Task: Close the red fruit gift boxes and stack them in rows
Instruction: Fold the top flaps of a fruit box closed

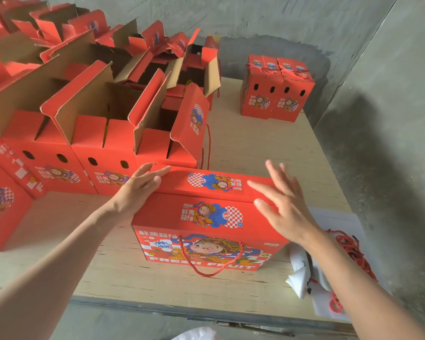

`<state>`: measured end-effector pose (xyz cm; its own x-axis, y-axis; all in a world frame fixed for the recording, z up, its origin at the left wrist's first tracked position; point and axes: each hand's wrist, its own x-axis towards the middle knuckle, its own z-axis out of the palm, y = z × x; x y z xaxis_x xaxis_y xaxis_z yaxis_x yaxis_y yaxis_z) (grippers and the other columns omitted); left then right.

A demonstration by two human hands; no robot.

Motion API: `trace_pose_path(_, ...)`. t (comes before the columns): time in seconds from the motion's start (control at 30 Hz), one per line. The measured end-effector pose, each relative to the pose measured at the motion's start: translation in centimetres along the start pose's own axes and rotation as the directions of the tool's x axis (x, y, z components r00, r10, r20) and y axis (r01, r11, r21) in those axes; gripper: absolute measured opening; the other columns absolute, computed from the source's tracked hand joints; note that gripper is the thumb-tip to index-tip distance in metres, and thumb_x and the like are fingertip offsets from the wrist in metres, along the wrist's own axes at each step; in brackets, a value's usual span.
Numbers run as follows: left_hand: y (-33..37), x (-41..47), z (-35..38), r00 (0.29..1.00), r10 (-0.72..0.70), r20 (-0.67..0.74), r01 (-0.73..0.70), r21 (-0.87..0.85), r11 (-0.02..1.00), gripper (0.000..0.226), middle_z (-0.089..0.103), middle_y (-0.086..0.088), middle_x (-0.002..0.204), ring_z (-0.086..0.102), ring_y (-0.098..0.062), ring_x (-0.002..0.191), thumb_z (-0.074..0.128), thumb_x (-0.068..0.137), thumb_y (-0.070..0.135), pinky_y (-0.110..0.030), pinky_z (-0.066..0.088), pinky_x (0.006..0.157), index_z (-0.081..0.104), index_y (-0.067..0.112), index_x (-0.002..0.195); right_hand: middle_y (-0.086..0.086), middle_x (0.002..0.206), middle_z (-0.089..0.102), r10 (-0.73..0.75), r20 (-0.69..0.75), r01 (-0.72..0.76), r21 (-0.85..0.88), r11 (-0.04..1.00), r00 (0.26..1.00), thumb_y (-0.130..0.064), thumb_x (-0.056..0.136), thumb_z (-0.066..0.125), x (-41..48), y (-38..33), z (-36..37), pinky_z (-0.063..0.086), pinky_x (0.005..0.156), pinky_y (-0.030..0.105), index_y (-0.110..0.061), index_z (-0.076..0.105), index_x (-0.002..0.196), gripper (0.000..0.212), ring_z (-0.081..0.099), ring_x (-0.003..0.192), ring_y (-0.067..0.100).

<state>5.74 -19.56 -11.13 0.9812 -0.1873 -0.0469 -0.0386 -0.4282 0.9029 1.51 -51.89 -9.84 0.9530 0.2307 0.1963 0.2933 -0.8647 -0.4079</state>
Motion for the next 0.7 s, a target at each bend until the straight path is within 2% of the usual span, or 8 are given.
trace_pose_path(0.1,-0.3,0.0,0.7,1.000,-0.026,-0.011,0.026,-0.068,0.997,0.055,0.013,0.005,0.157,0.015,-0.003,0.137,0.043,0.099,0.016,-0.030,0.019,0.113,0.021,0.039,0.144,-0.018,0.153,-0.009,-0.058,0.190,0.091,-0.167,0.982,0.980,-0.062,0.093,0.021,-0.7,-1.3,0.9,-0.017,0.111,0.031,-0.051,0.009,0.139,0.049,-0.014,0.144,0.009)
trace_pose_path(0.17,-0.5,0.0,1.1,0.993,-0.119,-0.019,0.112,-0.235,0.965,0.066,0.017,0.011,0.155,0.027,-0.009,0.138,0.046,0.098,0.014,-0.035,0.034,0.110,0.011,0.036,0.149,-0.020,0.153,-0.007,-0.019,0.234,0.064,-0.183,0.981,0.972,-0.064,0.086,0.014,-0.7,-1.4,1.2,-0.016,0.112,0.032,-0.050,0.006,0.139,0.055,-0.011,0.145,0.008)
trace_pose_path(0.23,-0.5,-0.1,1.1,0.979,-0.201,-0.024,0.184,-0.309,0.933,0.061,0.040,0.011,0.142,0.052,-0.010,0.117,0.048,0.098,0.017,-0.022,0.052,0.084,0.019,0.032,0.149,-0.022,0.151,-0.006,-0.002,0.244,0.042,-0.159,0.986,0.970,-0.061,0.089,0.020,-0.4,-1.3,1.1,-0.013,0.114,0.033,-0.049,0.010,0.138,0.052,-0.010,0.145,0.007)
trace_pose_path(0.3,0.0,-0.2,1.3,0.973,-0.229,0.004,0.215,-0.365,0.906,0.045,0.060,0.001,0.123,0.064,-0.013,0.092,0.046,0.098,0.017,-0.023,0.055,0.067,0.036,0.033,0.139,-0.020,0.154,0.000,-0.007,0.249,0.040,-0.128,0.991,0.968,-0.053,0.094,0.032,-0.1,-1.1,1.1,-0.010,0.115,0.035,-0.048,0.017,0.138,0.046,-0.008,0.146,0.009)
trace_pose_path(0.37,0.5,-0.3,1.5,0.970,-0.243,-0.003,0.222,-0.394,0.892,0.040,0.060,-0.008,0.123,0.064,-0.020,0.094,0.045,0.099,0.017,-0.035,0.054,0.076,0.039,0.033,0.136,-0.011,0.157,0.008,-0.016,0.195,0.037,-0.100,0.994,0.981,-0.047,0.095,0.041,0.0,-1.1,1.3,-0.003,0.118,0.038,-0.045,0.031,0.138,0.044,-0.004,0.147,0.014)
trace_pose_path(0.47,0.4,-0.7,1.8,0.955,-0.293,-0.051,0.242,-0.439,0.865,0.054,0.048,-0.002,0.136,0.057,-0.025,0.113,0.044,0.100,0.018,-0.044,0.047,0.095,0.024,0.035,0.146,0.001,0.159,0.009,0.094,0.021,-0.094,-0.010,0.996,0.995,-0.047,0.091,0.051,0.1,-0.9,1.5,0.009,0.118,0.041,-0.037,0.043,0.139,0.049,0.001,0.147,0.021)
trace_pose_path(0.6,0.1,-2.7,4.5,0.945,-0.229,-0.232,0.104,-0.453,0.886,0.062,0.028,0.015,0.147,0.031,-0.004,0.133,0.046,0.098,0.011,-0.031,0.029,0.112,0.019,0.036,0.148,0.006,0.148,0.032,0.317,-0.034,-0.319,-0.041,0.947,0.948,-0.058,0.081,0.059,2.0,0.2,0.2,0.035,0.103,0.038,-0.026,0.041,0.135,0.066,0.037,0.134,0.025)
trace_pose_path(0.7,0.0,-3.5,6.0,0.895,-0.225,-0.385,0.080,-0.359,0.930,0.059,0.038,0.017,0.136,0.038,-0.004,0.126,0.053,0.093,0.009,-0.026,0.033,0.106,0.032,0.031,0.145,0.009,0.135,0.047,0.426,0.024,-0.418,-0.160,0.895,0.904,-0.069,0.076,0.056,4.0,0.6,-1.1,0.041,0.092,0.038,-0.021,0.036,0.135,0.079,0.051,0.120,0.029)
